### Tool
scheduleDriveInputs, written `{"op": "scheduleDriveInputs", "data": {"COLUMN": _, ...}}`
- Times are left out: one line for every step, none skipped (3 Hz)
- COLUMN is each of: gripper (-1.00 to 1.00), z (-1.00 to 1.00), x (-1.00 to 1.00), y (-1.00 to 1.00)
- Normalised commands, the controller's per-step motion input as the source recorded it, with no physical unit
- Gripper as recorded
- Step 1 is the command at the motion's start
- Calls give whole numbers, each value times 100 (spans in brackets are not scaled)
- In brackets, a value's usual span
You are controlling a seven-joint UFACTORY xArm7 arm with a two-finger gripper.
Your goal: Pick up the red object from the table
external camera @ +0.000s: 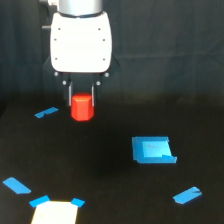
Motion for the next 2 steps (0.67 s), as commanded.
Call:
{"op": "scheduleDriveInputs", "data": {"gripper": -100, "z": 30, "x": -62, "y": -100}}
{"op": "scheduleDriveInputs", "data": {"gripper": -100, "z": 52, "x": -46, "y": -95}}
